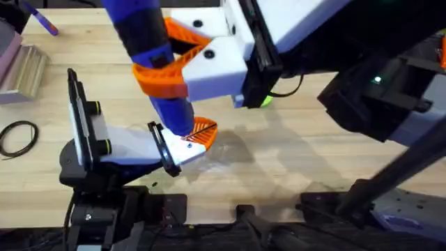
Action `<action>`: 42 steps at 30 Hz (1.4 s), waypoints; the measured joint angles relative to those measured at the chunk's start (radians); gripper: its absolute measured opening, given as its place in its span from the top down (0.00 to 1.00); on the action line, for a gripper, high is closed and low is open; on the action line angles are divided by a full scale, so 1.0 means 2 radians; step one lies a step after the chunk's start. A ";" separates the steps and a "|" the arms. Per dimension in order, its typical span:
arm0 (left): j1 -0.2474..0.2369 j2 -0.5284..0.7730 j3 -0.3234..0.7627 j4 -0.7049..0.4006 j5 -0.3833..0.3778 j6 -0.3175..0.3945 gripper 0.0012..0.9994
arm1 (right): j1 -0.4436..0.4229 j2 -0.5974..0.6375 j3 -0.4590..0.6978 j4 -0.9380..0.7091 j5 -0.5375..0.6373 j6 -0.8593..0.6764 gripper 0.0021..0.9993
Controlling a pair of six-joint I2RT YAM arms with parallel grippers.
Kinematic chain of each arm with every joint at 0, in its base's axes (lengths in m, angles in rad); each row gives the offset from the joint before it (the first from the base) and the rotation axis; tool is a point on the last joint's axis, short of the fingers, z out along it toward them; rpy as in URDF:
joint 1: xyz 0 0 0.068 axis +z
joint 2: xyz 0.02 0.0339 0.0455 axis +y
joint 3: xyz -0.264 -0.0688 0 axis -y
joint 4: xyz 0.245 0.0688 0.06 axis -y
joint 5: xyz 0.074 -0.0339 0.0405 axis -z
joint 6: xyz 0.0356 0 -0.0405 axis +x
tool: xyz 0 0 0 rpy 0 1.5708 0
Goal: Pick up the gripper from the table and insert it into the empty holder that is missing its gripper. Then pick up a screw, insert it into the mounting hole, and use the screwdriver to tighten it. Finally, clean up the table by picking up the vegetable and placing it into the bucket.
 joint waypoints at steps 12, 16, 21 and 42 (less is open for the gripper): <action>0.000 0.000 0.000 0.000 0.000 0.000 0.99 | 0.002 0.032 0.000 0.016 -0.016 -0.050 0.98; 0.000 0.000 0.000 0.000 0.000 0.000 0.99 | 0.005 0.041 0.000 0.030 -0.018 -0.056 0.98; 0.000 0.000 0.000 0.000 0.000 0.000 0.99 | 0.006 0.055 0.000 0.039 -0.019 -0.058 0.98; 0.000 0.000 0.000 0.000 0.000 0.000 0.99 | 0.006 0.074 0.000 0.045 -0.019 -0.067 0.98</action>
